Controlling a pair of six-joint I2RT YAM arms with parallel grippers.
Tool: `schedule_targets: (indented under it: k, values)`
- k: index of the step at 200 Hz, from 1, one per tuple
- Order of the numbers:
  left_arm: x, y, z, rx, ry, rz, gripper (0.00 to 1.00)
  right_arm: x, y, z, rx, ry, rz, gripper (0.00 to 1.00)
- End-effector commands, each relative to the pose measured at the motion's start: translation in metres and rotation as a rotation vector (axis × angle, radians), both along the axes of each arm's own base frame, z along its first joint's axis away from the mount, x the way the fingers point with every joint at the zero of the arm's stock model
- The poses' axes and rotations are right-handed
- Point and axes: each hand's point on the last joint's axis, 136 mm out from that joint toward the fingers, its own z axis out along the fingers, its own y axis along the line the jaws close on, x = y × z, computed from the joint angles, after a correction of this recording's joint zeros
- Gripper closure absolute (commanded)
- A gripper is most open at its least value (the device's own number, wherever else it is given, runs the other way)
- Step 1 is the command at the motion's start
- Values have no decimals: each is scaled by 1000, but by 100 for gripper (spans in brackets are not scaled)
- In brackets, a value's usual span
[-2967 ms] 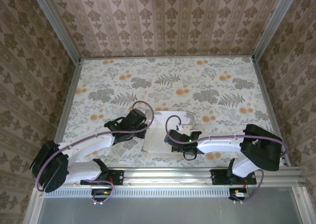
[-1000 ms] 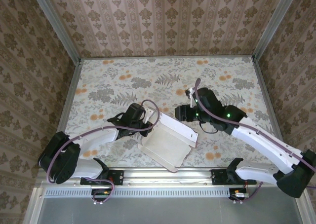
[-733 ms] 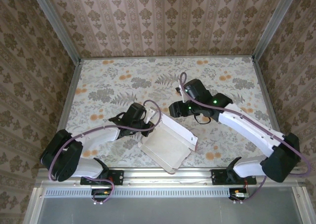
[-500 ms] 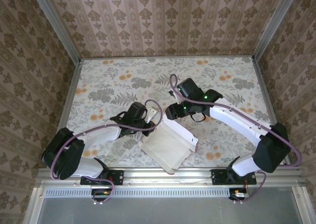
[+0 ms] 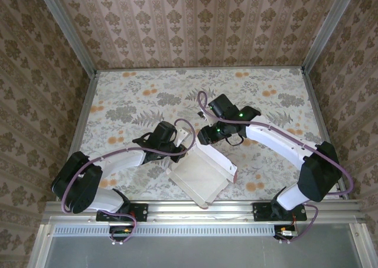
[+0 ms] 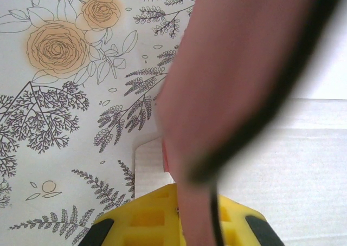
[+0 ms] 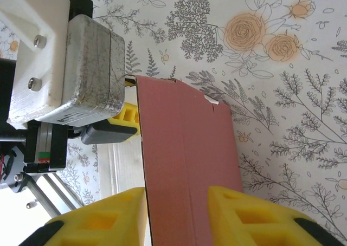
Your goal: Fold the paper box
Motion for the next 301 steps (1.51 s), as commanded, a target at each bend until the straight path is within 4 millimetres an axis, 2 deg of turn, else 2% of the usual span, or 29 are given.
schedule_targets:
  k: [1,19,66,103,148,193,227,273,301]
  values:
    - [-6,3,-7,31,37,-26,95,2,-2,-1,-13,-21,1,71]
    - [-7,3,-7,31,38,-26,95,2,-5,0,-17,-29,-3,78]
    - [-5,3,-7,33,27,-21,94,4,-17,-1,-10,-22,-28,86]
    - [-2,0,-4,22,23,-17,90,2,-21,-4,-5,-7,-31,88]
    - [-3,-1,-4,20,26,-18,92,0,-26,-10,-4,1,-43,90]
    - [-2,0,-4,16,30,-10,93,-1,-27,-10,-7,1,-42,86]
    - [0,0,12,-54,46,7,90,2,-29,-13,-30,-10,-53,88]
    - [12,11,50,-191,45,32,82,3,-34,-17,-126,-60,-51,92]
    - [25,12,61,-231,52,40,73,2,-37,-13,-219,-122,-35,93]
